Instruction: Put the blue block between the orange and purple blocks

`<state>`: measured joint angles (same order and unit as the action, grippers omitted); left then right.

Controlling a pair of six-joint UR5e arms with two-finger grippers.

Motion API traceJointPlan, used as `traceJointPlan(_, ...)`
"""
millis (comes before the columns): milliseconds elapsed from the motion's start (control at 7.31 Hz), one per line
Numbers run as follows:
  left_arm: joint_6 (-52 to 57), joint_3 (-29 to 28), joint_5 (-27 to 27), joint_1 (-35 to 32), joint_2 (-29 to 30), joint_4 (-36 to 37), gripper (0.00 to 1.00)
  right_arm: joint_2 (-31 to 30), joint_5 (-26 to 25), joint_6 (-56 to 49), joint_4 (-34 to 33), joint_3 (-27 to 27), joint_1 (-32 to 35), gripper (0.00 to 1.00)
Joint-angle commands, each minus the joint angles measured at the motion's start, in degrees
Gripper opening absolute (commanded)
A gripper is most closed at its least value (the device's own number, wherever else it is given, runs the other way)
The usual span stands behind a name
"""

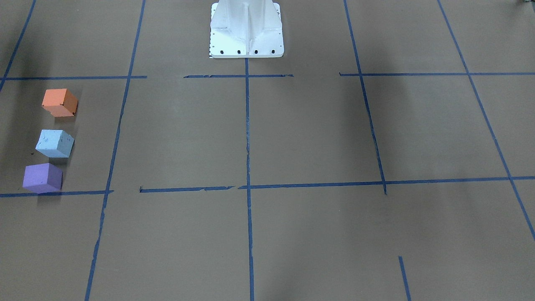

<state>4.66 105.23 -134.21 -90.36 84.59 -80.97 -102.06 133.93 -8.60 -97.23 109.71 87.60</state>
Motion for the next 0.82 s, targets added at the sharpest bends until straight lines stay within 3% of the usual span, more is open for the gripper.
traceJointPlan(0, 0.17, -0.12, 0.09, 0.09, -0.65, 0.11, 1.0, 0.02, 0.01, 0.08, 0.46, -0.12, 0.03, 1.0)
traceJointPlan(684, 0.09, 0.5, 0.0, 0.01, -0.83, 0.55, 1.0, 0.11, 0.1, 0.08, 0.55, -0.12, -0.06, 1.0)
